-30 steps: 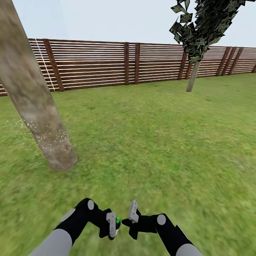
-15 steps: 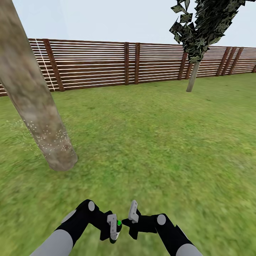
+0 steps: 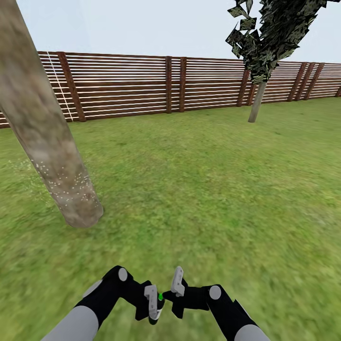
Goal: In the garden, pick up the pesticide atomizer on the floor and spray pesticide onto both trees until each tree trunk is fully covered.
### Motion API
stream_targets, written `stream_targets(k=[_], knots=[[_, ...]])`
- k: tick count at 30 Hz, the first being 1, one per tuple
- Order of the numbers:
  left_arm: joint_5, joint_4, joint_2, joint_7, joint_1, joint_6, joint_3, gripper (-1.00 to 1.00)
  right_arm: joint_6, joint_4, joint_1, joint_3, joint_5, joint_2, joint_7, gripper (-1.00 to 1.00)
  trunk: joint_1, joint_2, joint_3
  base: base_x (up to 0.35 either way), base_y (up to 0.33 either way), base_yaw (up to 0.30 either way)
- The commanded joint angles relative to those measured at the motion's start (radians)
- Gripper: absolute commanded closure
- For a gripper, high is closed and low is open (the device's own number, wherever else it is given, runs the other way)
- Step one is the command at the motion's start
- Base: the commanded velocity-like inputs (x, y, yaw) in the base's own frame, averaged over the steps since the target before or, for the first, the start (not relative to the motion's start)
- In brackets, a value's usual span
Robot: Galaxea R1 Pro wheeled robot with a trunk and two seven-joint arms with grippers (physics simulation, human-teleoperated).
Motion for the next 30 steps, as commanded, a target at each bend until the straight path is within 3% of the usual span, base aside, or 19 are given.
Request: stream_targets(k=[1,10,11,15,17,18,21,23,24,25,26,28,30], knots=[[0.023,-0.001,-0.004,0.000,0.000,-0.002,0.001,1.00,-0.001,0.001,0.001,0.001,0.004,0.001,0.001,1.00,0.000,0.000,0.000,0.000,0.000,0.000],[0.022,0.000,0.007,0.004,0.000,0.000,-0.005,1.00,-0.001,0.001,0.001,0.001,0.004,0.001,0.001,1.00,0.000,0.000,0.000,0.000,0.000,0.000],[0.016,0.004,0.018,0.005,0.000,0.001,-0.005,1.00,-0.001,0.001,0.001,0.001,0.004,0.001,0.001,1.00,0.000,0.000,0.000,0.000,0.000,0.000],[-0.006,0.033,0.116,0.006,0.000,0.002,-0.005,1.00,-0.001,0.001,0.001,0.001,0.004,0.001,0.001,1.00,0.000,0.000,0.000,0.000,0.000,0.000],[-0.008,0.034,0.151,0.006,0.001,0.002,-0.006,1.00,-0.001,0.001,0.001,0.001,0.004,0.001,0.001,1.00,0.000,0.000,0.000,0.000,0.000,0.000],[-0.014,0.053,0.217,0.006,0.001,0.001,-0.007,1.00,-0.002,0.001,0.001,0.001,0.004,0.001,0.001,-1.00,0.000,0.000,0.000,0.000,0.000,0.000],[-0.014,0.096,0.311,0.010,0.001,-0.005,-0.002,1.00,-0.004,0.002,0.001,0.000,0.004,0.001,0.000,-1.00,0.000,0.000,0.000,0.000,0.000,0.000],[0.003,0.099,0.343,0.025,0.001,-0.005,0.016,1.00,-0.003,0.004,0.001,-0.006,0.003,0.001,-0.005,-1.00,0.000,0.000,0.000,0.000,0.000,0.000],[0.023,0.100,0.349,0.046,0.001,-0.005,0.045,1.00,-0.003,0.005,0.001,-0.010,0.002,0.001,-0.008,-1.00,0.000,0.000,0.000,0.000,0.000,0.000],[0.074,0.106,0.349,0.114,0.002,-0.004,0.112,1.00,-0.005,0.005,0.001,-0.023,0.002,0.001,-0.019,-1.00,0.000,0.000,0.000,0.000,0.000,0.000],[0.131,0.130,0.348,0.186,0.003,-0.004,0.167,1.00,-0.004,0.005,0.001,-0.070,0.001,0.001,-0.064,-1.00,0.000,0.000,0.000,0.000,0.000,0.000],[0.256,0.198,0.347,0.307,0.004,-0.005,0.250,1.00,-0.003,0.007,0.001,-0.205,0.001,-0.018,-0.196,-1.00,0.000,0.000,0.000,0.000,0.000,0.000],[0.506,0.291,0.350,0.511,0.018,-0.031,0.348,1.00,-0.002,0.009,0.002,-0.404,0.003,-0.038,-0.428,-1.00,0.000,0.000,0.000,0.000,0.000,0.000]])
